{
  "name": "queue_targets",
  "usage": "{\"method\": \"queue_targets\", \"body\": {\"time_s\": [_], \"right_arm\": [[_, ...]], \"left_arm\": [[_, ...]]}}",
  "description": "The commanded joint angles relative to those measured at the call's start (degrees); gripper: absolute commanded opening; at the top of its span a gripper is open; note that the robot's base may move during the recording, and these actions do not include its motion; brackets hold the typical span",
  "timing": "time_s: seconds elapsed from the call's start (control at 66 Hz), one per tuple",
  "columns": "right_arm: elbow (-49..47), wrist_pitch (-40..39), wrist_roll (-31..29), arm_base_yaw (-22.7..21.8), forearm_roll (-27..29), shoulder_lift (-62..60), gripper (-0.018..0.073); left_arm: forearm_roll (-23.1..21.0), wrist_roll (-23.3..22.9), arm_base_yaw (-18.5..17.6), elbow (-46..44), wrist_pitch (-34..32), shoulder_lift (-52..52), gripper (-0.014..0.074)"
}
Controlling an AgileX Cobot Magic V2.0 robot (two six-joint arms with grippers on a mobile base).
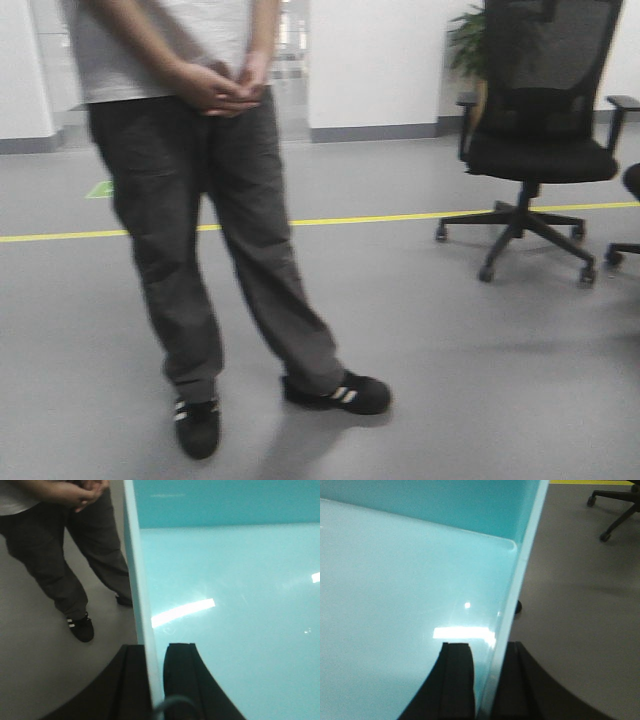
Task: Fetch blue bin and place on conveyor start
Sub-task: 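Hold the bin with both grippers while the base turns away from the shelf, then hold the bin while the base drives to the grey conveyor table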
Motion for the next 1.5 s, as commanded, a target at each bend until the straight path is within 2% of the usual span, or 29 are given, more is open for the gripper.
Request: {"method": "queue_targets", "body": {"time_s": [0.0, 1.014, 1.484], "right_arm": [[-0.16, -2.69, -1.46, 0.30, 1.41, -0.65, -0.0153], [-0.16, -2.69, -1.46, 0.30, 1.41, -0.65, -0.0153], [-0.16, -2.69, -1.46, 0.30, 1.41, -0.65, -0.0153]], "left_arm": [[-1.24, 0.80, -0.45, -0.21, -3.91, -0.65, -0.0111], [-0.45, 0.80, -0.45, -0.21, -3.91, -0.65, -0.0111], [8.24, 0.80, -0.45, -0.21, -3.91, -0.65, -0.0111]]}}
